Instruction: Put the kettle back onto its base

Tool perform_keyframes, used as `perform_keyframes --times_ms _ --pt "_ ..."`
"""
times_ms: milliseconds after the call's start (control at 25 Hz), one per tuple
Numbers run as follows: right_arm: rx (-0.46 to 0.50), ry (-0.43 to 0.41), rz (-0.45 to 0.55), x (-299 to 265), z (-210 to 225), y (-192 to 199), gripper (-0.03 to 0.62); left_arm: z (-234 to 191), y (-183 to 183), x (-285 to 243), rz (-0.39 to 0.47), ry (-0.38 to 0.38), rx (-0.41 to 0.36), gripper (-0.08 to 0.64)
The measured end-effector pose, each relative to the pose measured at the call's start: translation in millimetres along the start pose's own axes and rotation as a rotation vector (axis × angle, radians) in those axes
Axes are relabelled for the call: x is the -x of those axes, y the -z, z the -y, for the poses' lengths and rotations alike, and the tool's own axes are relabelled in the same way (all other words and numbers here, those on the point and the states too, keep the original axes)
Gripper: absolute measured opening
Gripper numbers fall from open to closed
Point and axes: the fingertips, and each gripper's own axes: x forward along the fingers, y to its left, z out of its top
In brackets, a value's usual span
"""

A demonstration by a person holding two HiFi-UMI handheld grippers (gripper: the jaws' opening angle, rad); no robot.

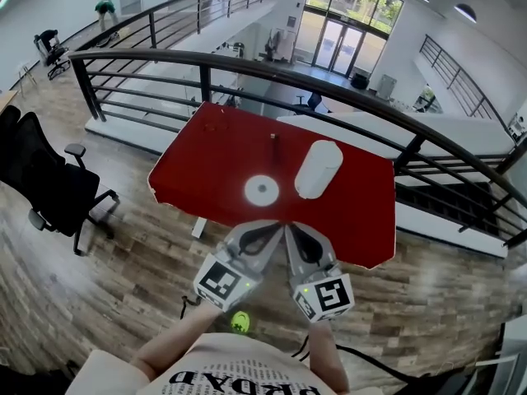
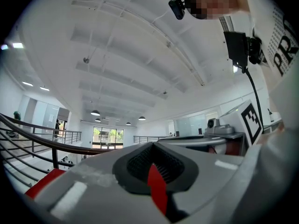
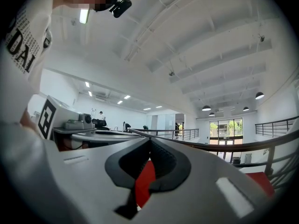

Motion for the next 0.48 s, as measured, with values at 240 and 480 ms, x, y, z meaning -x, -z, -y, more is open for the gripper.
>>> perform_keyframes --times_ms 240,480 --pt "-0.015 -0.004 -0.006 -8 8 8 0.008 -8 12 -8 -0.039 0.01 -0.016 -0.008" --pt "-0.028 0.01 -0.021 -25 21 15 0.008 -25 14 -21 -0.028 -0.008 0.016 -0.008"
